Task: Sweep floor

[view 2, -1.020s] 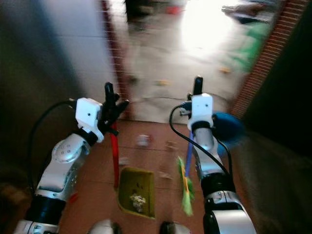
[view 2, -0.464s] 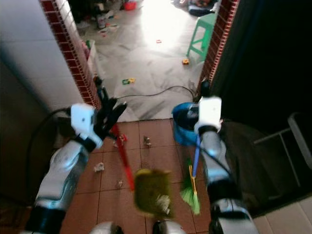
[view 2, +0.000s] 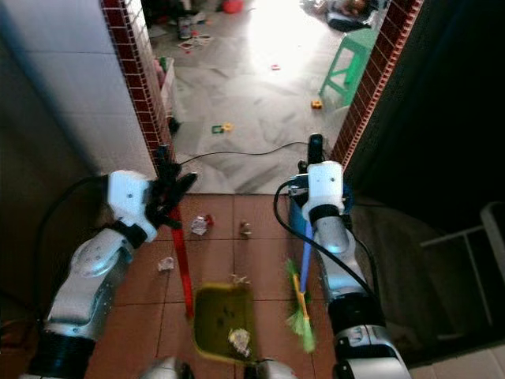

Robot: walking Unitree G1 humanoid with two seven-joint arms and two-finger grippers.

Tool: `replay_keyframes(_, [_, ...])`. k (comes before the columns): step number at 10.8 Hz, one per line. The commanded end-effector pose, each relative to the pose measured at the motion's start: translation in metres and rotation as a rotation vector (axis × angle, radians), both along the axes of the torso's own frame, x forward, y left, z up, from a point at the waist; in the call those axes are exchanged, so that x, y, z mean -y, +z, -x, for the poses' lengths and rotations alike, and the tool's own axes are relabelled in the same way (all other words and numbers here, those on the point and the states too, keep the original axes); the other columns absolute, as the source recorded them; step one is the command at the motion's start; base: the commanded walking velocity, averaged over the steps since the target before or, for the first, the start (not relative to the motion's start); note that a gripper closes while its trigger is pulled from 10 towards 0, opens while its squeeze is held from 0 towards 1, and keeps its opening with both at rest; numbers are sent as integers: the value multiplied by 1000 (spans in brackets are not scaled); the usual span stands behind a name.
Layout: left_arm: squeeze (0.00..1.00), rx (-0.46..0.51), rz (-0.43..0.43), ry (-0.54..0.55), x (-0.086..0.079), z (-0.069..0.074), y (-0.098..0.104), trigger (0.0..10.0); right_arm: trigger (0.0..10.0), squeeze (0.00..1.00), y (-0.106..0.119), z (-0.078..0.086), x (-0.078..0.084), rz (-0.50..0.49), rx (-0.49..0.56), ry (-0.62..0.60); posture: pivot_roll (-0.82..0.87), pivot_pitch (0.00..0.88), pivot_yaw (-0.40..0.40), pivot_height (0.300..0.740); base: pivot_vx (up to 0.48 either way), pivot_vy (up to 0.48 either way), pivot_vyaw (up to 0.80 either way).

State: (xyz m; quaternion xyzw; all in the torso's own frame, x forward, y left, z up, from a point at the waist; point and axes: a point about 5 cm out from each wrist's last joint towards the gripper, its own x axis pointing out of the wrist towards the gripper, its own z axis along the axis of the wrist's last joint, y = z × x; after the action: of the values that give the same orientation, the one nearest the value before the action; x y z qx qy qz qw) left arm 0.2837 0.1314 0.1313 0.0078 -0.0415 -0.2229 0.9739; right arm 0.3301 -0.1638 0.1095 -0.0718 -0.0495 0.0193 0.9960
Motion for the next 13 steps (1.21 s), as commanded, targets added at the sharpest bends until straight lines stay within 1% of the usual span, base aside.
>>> replay_keyframes(1, [0,48,21,-24,2,2,13,10000,10000,0,8,-2,2,-6,29,-3,59,0,-11,740,0,0,-587])
replay_keyframes(2, [0,23,16,-59,1,2,10,10000,10000,0,10,-7,5,-37,33,-56,59,0,11,740,0,0,-413])
replay_keyframes(3, [0,18,19,-85,4,0,10,10000,10000,0,11,-9,6,-46,36,-70,47,0,10,740,0,0,-719])
replay_keyframes(4, [0,23,13,-104,8,-4,11,10000,10000,0,13,-9,5,-42,39,-57,40,0,-4,740,0,0,-800])
replay_keyframes(5, [0,35,19,-124,14,-7,14,10000,10000,0,14,-9,6,-29,36,-44,26,0,-20,740,0,-311,-800])
replay_keyframes(7, [0,32,37,-110,14,-9,14,10000,10000,0,16,-10,12,-5,36,-44,10,0,-31,740,0,-459,-800])
replay_keyframes(9, [0,30,41,-113,16,-8,12,10000,10000,0,17,-10,17,11,35,-43,5,0,-37,740,0,-459,-800])
replay_keyframes(10, [0,30,31,-114,17,-9,11,10000,10000,0,16,-7,19,22,36,-38,6,0,-42,740,0,-304,-800])
replay_keyframes(11, [0,30,28,-114,19,-11,11,10000,10000,0,10,-1,24,31,20,-27,5,0,-45,740,0,0,-419])
replay_keyframes(13, [0,34,38,-88,18,-14,12,10000,10000,0,4,4,30,47,-5,-27,2,0,-52,740,0,0,0])
